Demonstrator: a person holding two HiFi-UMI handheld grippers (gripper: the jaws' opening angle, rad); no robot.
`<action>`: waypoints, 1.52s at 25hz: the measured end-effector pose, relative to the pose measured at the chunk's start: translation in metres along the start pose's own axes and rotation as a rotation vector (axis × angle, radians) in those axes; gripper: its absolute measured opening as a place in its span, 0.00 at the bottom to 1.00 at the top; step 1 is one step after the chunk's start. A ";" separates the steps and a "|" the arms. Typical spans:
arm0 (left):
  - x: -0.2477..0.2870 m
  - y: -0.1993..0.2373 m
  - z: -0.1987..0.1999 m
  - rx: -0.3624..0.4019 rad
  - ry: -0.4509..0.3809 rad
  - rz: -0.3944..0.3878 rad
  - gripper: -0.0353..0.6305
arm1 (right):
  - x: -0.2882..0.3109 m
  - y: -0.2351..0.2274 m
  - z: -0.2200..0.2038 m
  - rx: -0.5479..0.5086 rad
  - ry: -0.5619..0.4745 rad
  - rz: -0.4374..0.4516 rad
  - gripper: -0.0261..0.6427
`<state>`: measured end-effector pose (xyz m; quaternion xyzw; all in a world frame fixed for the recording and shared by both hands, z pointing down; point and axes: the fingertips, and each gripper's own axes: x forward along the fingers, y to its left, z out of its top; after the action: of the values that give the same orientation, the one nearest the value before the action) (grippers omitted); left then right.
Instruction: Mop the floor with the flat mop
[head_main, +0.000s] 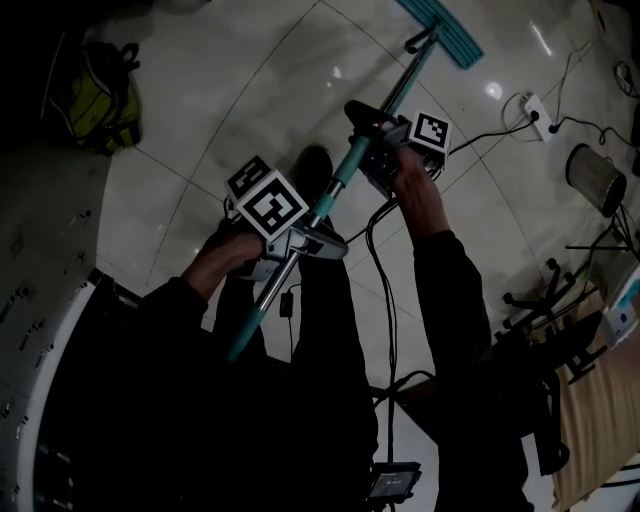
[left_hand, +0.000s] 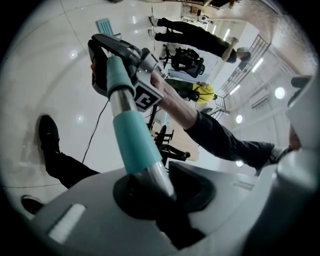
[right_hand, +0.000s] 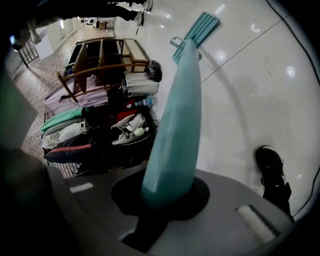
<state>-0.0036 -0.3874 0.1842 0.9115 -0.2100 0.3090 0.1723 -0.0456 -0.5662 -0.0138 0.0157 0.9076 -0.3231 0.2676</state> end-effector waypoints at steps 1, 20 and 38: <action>-0.002 -0.002 -0.010 0.007 0.005 0.000 0.17 | 0.001 0.001 -0.009 -0.006 -0.001 0.005 0.10; -0.047 0.033 -0.366 -0.064 0.002 0.068 0.18 | 0.057 -0.081 -0.373 0.068 0.128 0.026 0.09; -0.049 0.070 -0.437 -0.081 -0.023 0.049 0.18 | 0.077 -0.132 -0.441 0.095 0.130 0.017 0.09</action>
<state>-0.2874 -0.2402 0.4937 0.9019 -0.2465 0.2939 0.1988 -0.3481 -0.4198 0.3097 0.0570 0.9066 -0.3617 0.2097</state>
